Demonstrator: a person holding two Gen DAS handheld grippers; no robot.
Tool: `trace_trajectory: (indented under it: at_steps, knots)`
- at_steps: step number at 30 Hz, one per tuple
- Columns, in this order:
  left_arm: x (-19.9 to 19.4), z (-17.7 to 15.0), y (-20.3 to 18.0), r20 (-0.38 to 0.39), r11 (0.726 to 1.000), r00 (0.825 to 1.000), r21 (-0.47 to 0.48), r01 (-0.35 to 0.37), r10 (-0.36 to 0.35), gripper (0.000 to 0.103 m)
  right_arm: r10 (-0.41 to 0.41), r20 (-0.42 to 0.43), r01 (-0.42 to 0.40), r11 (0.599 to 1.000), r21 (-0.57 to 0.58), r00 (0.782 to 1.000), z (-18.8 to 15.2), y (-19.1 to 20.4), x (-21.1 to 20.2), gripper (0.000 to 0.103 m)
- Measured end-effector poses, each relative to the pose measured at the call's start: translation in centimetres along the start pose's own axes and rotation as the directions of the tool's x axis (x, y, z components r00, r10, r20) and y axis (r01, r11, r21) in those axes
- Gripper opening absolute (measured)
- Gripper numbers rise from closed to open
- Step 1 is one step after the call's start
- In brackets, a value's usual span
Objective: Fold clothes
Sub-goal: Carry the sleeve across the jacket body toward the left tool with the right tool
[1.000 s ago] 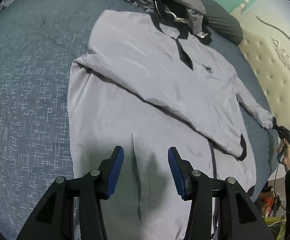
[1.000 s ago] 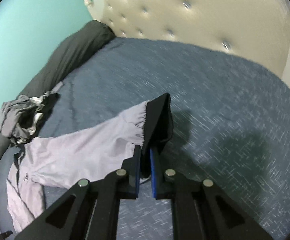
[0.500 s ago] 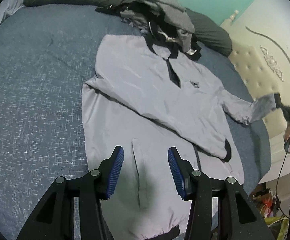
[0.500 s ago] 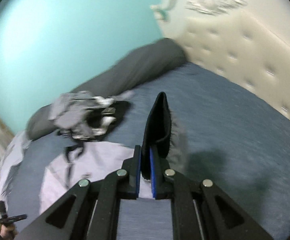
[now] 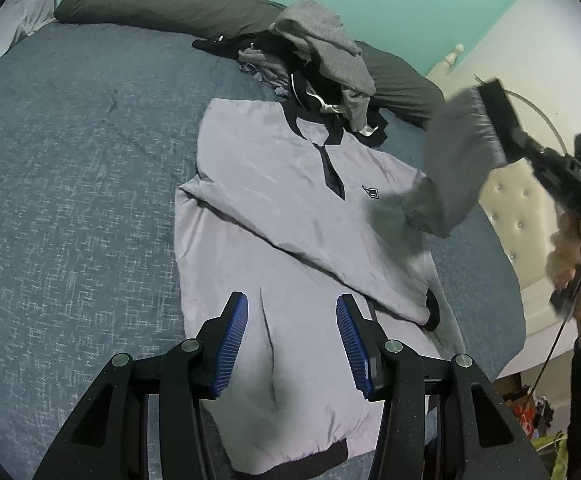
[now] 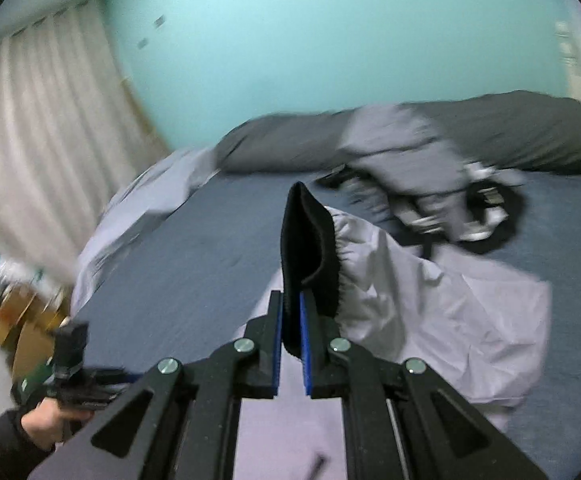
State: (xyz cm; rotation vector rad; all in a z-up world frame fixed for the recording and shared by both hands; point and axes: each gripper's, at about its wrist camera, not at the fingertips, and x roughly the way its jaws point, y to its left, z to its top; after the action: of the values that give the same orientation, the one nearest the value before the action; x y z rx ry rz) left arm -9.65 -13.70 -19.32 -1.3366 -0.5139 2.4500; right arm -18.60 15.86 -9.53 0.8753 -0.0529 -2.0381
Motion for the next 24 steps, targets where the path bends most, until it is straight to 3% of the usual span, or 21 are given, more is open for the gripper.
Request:
trace_trajectory:
  at_steps: [6, 12, 17, 20, 24]
  knots:
    - [-1.0, -0.3, 2.6, 0.001, 0.999, 1.000, -0.031, -0.031, 0.031, 0.050, 0.081, -0.164, -0.085, 0.996, -0.013, 0.983, -5.2, 3.1, 7.4, 0.007]
    - [-0.8, -0.6, 3.6, -0.008, 0.999, 0.999, -0.035, -0.042, 0.042, 0.050, 0.117, -0.261, -0.113, 0.993, 0.031, 0.958, -9.5, 3.7, 11.3, 0.007]
    - [0.7, -0.8, 3.2, -0.032, 0.999, 0.999, -0.032, -0.032, 0.031, 0.050, 0.197, -0.357, -0.182, 0.980, 0.074, 0.913, -11.4, 4.3, 12.1, 0.012]
    - [1.4, -0.8, 2.5, -0.041, 1.000, 0.999, -0.020, -0.024, 0.023, 0.050, 0.223, -0.340, -0.201, 0.974, 0.100, 0.914, -11.5, 3.7, 11.3, 0.016]
    - [2.4, -0.8, 2.0, -0.056, 1.000, 0.998, -0.005, -0.025, 0.024, 0.050, 0.201, -0.270, -0.167, 0.976, 0.142, 0.942, -10.3, 0.4, 8.7, 0.029]
